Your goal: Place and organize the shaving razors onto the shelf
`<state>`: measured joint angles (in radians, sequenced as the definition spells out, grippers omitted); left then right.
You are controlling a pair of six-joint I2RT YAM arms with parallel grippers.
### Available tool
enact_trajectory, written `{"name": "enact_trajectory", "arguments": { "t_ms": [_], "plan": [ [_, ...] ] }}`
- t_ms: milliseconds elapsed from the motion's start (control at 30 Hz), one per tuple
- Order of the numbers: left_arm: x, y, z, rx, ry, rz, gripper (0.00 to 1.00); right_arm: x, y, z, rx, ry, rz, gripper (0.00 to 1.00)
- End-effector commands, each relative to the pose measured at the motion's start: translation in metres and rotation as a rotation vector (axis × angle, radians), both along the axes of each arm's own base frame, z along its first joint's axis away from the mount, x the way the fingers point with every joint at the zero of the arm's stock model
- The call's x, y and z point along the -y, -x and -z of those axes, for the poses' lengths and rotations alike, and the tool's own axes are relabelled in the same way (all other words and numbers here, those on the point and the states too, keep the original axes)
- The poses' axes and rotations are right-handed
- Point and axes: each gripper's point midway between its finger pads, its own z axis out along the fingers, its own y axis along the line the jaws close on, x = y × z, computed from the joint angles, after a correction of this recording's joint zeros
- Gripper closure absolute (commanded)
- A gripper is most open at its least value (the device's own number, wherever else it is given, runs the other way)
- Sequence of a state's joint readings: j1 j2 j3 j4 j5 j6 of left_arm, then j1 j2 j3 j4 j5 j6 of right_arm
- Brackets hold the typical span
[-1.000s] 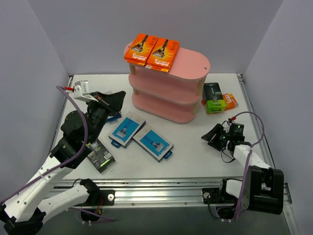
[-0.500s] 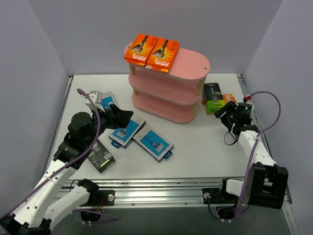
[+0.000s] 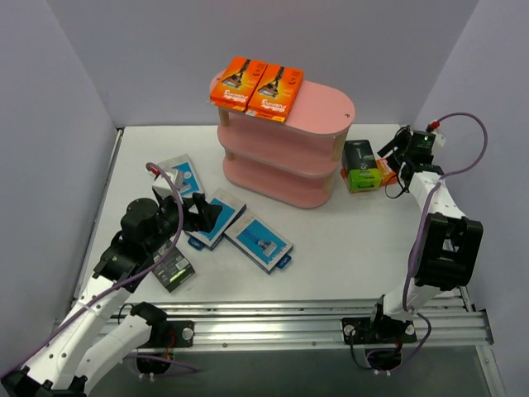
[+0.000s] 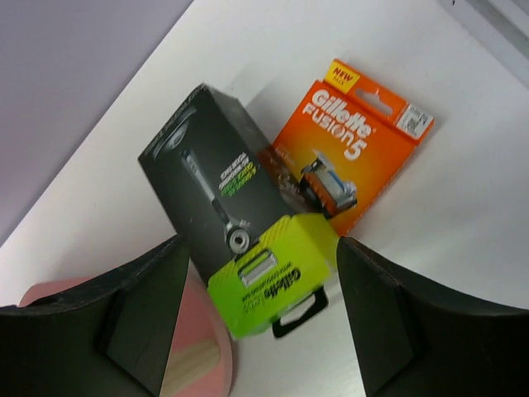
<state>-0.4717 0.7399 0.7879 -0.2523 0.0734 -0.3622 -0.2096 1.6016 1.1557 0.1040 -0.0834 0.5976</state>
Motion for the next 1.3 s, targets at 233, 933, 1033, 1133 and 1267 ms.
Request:
{"name": "enact_trajectory", "arguments": {
  "t_ms": [233, 933, 1033, 1133, 1267],
  "plan": [
    [-0.001, -0.009, 0.007, 0.055, -0.145, -0.015, 0.03, 0.061, -0.066, 0.001, 0.037, -0.013, 0.05, 0.51],
    [0.007, -0.018, 0.03, -0.007, -0.202, 0.001, 0.03, 0.093, -0.104, 0.112, -0.102, -0.056, -0.215, 0.57],
    [0.009, -0.019, 0.033, -0.013, -0.206, 0.006, 0.03, 0.096, -0.097, 0.122, -0.111, -0.078, -0.231, 0.57],
    [0.009, -0.019, 0.035, -0.019, -0.21, 0.006, 0.03, 0.095, -0.088, 0.129, -0.121, -0.075, -0.242, 0.57],
    [0.009, -0.02, 0.036, -0.024, -0.212, 0.004, 0.03, 0.091, -0.079, 0.141, -0.137, -0.093, -0.261, 0.57]
  ]
}}
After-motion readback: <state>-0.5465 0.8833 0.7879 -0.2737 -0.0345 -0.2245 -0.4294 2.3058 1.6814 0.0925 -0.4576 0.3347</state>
